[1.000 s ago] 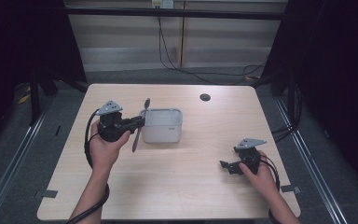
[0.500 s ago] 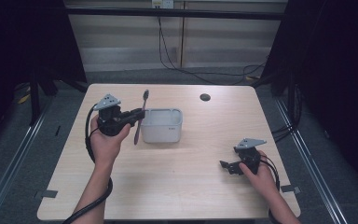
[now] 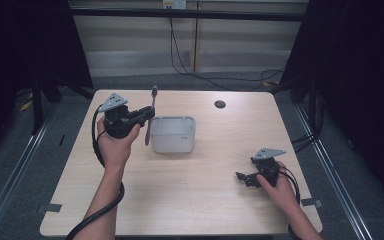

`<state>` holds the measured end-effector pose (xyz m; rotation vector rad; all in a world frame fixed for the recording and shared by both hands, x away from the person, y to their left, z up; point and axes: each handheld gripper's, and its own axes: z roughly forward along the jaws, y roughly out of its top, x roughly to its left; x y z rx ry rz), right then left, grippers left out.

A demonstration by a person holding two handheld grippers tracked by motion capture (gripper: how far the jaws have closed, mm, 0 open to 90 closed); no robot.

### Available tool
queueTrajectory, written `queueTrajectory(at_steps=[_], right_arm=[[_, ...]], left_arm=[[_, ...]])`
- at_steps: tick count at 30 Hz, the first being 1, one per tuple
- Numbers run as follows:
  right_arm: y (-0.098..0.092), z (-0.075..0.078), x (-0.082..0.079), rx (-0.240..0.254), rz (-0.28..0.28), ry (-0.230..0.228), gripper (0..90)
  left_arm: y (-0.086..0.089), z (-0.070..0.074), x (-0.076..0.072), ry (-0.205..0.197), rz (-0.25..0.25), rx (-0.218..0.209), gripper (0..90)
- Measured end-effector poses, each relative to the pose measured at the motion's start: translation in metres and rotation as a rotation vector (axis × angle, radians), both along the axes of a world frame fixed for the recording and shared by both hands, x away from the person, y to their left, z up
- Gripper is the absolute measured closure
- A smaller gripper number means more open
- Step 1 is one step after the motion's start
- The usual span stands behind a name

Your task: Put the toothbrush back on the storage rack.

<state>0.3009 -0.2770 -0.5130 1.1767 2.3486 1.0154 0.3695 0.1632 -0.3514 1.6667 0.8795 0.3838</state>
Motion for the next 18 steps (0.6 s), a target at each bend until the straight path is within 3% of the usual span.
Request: queueTrajectory(at_steps=[18], right_arm=[[0.0,0.0,0.0,0.0,0.0,0.0,11.3]], left_arm=[[-0.005,0.01,0.014,-0.041,0.025,-0.017,79.8]])
